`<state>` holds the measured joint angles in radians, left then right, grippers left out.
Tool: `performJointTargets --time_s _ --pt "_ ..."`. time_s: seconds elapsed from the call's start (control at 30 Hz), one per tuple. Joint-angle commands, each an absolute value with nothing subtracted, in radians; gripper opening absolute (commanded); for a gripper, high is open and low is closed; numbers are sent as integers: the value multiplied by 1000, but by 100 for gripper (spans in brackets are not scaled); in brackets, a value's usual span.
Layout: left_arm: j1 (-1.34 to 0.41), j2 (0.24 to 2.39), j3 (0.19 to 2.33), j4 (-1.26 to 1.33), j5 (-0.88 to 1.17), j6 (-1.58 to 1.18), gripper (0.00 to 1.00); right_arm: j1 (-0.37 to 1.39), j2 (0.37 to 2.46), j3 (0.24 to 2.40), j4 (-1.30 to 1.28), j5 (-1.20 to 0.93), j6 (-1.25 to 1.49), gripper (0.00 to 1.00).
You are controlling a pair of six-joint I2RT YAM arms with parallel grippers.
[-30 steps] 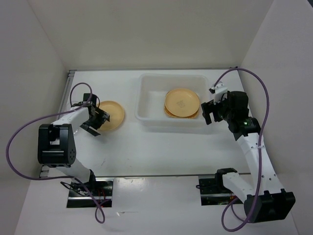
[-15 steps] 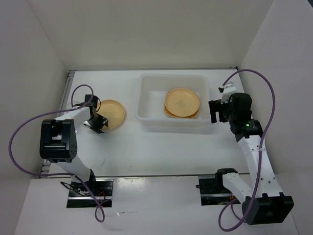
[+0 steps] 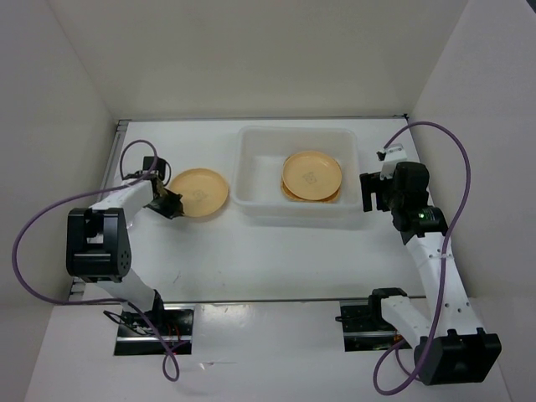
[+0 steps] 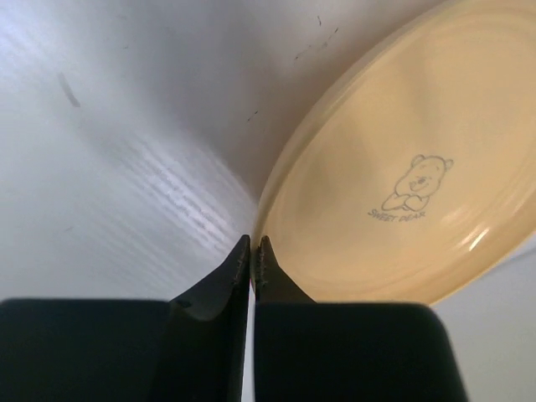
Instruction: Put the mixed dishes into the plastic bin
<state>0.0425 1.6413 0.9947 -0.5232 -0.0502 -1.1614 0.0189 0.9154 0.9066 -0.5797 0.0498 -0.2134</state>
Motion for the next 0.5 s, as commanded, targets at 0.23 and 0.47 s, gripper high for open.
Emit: performJointTargets --time_s 0.23,0.47 --pt "46 1417 1382 -718 -216 -1221 0 12 899 885 -503 100 -189 92" --pt "-49 1608 1699 -504 138 -889 0 3 890 865 -460 186 -170 94"
